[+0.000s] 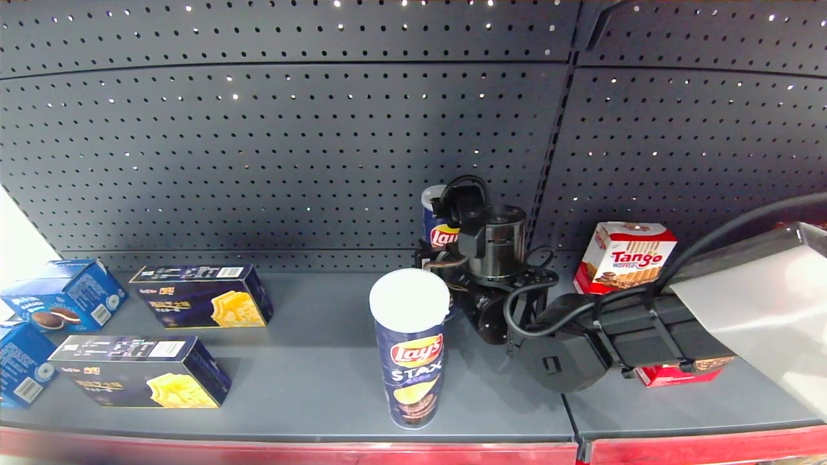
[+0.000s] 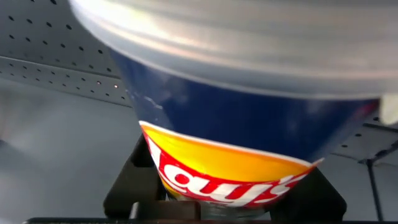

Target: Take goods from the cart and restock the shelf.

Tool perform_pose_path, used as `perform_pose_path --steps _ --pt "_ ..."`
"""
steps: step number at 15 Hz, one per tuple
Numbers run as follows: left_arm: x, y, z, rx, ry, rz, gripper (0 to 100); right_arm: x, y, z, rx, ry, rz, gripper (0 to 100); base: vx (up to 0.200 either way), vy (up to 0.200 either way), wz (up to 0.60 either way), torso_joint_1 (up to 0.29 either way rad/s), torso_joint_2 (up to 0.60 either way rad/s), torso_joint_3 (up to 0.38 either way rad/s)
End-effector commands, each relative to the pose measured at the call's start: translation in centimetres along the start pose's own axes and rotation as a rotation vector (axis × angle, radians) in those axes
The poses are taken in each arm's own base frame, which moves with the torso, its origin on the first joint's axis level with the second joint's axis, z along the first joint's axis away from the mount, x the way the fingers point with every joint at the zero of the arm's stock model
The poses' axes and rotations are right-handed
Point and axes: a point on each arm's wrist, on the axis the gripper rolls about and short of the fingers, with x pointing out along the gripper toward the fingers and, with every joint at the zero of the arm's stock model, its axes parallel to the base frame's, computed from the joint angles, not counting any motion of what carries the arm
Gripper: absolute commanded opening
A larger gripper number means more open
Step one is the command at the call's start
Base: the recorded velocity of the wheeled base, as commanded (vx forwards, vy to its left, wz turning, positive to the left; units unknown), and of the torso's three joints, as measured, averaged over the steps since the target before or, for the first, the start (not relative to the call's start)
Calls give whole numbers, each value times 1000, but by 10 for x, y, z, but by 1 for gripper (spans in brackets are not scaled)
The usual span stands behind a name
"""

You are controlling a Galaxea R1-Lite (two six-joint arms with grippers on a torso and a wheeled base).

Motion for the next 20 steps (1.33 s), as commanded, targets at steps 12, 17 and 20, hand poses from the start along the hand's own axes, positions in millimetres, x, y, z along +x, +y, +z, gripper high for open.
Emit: perform_pose_path --steps 12,17,20 --pt "0 0 0 -1 0 0 100 16 3 -10 -20 -2 1 0 0 0 0 0 0 0" --pt "0 0 0 -1 0 0 100 23 6 -5 -6 -31 7 0 0 0 0 0 0 0" --pt "0 0 0 -1 0 0 100 24 7 -2 -14 -39 7 0 0 0 0 0 0 0"
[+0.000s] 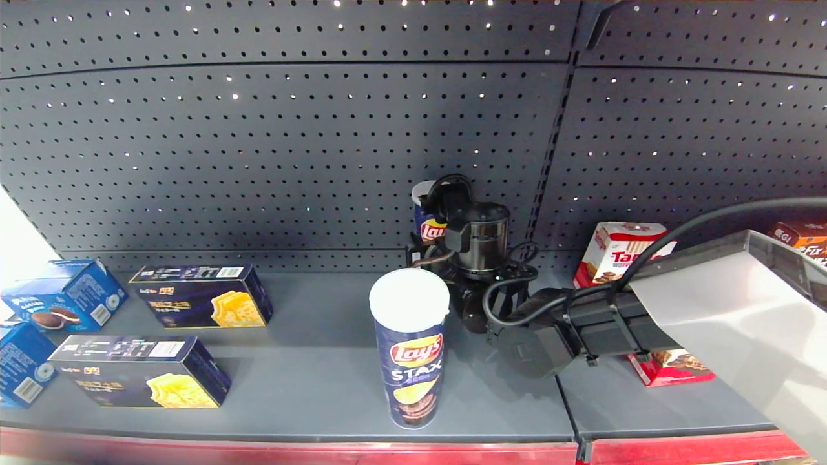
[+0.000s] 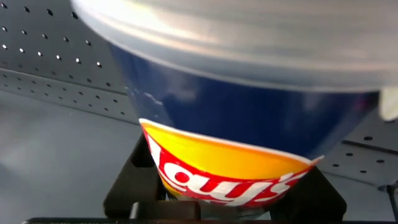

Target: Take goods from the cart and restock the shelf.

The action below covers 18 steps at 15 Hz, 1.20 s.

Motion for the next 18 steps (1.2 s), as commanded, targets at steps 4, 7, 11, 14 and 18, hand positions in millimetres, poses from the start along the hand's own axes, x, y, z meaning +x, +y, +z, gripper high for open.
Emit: perform_pose_path --steps 4,7,11,14,18 --pt "0 0 0 -1 0 0 100 3 0 -6 -4 7 -5 0 0 0 0 0 0 0" --pt "0 0 0 -1 0 2 100 3 0 -7 -6 11 -5 100 0 0 0 0 0 0" --pt "0 0 0 -1 2 0 100 1 -1 -5 -5 11 -5 100 0 0 0 0 0 0" --pt "0 0 0 -1 0 0 100 -12 -5 -1 -15 26 -7 100 0 0 0 0 0 0" --pt "0 0 0 -1 0 0 100 -40 -20 5 -21 37 -7 100 0 0 0 0 0 0"
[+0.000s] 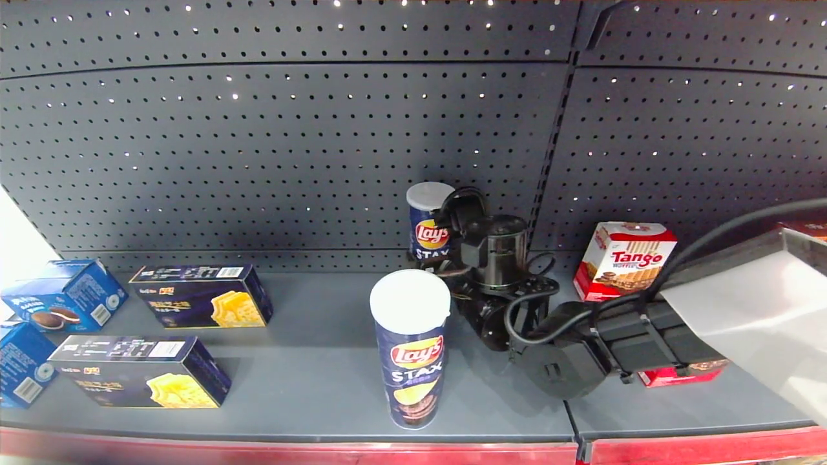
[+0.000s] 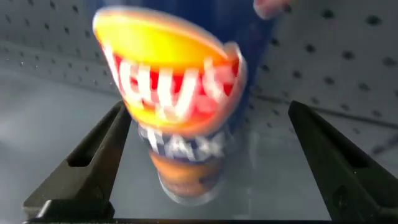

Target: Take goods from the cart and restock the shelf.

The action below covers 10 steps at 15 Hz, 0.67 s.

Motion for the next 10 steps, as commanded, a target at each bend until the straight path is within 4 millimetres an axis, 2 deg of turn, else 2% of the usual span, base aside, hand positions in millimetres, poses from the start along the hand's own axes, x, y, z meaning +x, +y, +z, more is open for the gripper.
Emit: perform_pose_path --steps 1,7,10 --pt "0 0 0 0 0 1 100 -20 -11 13 8 -15 1 100 0 0 0 0 0 0" --pt "0 0 0 0 0 1 100 -76 -41 14 -18 7 7 100 0 0 0 0 0 0" --pt "0 0 0 0 0 1 100 -94 -52 16 -13 -6 5 100 0 0 0 0 0 0"
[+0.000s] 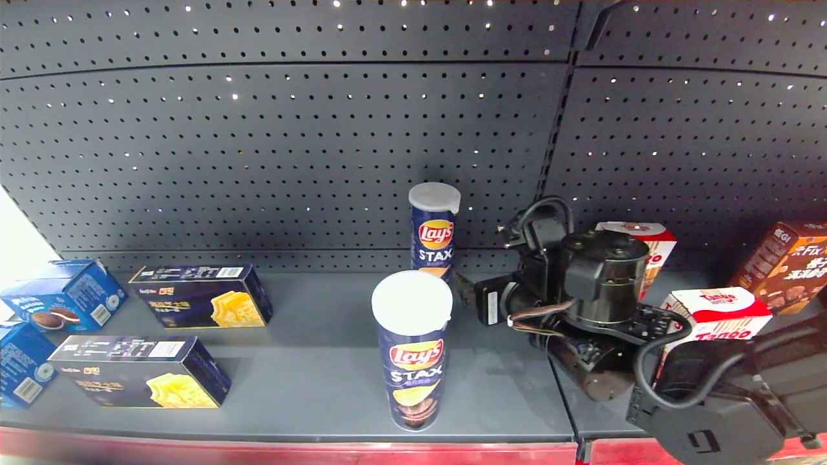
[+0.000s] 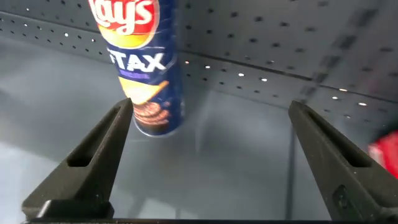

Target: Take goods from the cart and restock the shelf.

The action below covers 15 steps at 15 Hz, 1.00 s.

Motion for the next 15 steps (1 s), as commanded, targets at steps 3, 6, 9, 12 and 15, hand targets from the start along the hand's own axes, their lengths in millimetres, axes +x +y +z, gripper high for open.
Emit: perform_pose_path --steps 3,6,9,12,15 --pt "0 0 0 -1 0 1 100 -33 -17 12 15 -27 4 100 0 0 0 0 0 0" --pt "0 0 0 -1 0 1 100 -52 -26 22 32 -61 9 100 0 0 0 0 0 0" --pt "0 0 0 -1 0 1 100 -83 -34 23 34 -74 78 100 0 0 0 0 0 0" --pt "0 0 0 -1 0 1 100 -110 -44 28 -17 -111 106 100 0 0 0 0 0 0" --pt "0 0 0 -1 0 2 100 -160 -77 31 -101 -202 103 100 0 0 0 0 0 0"
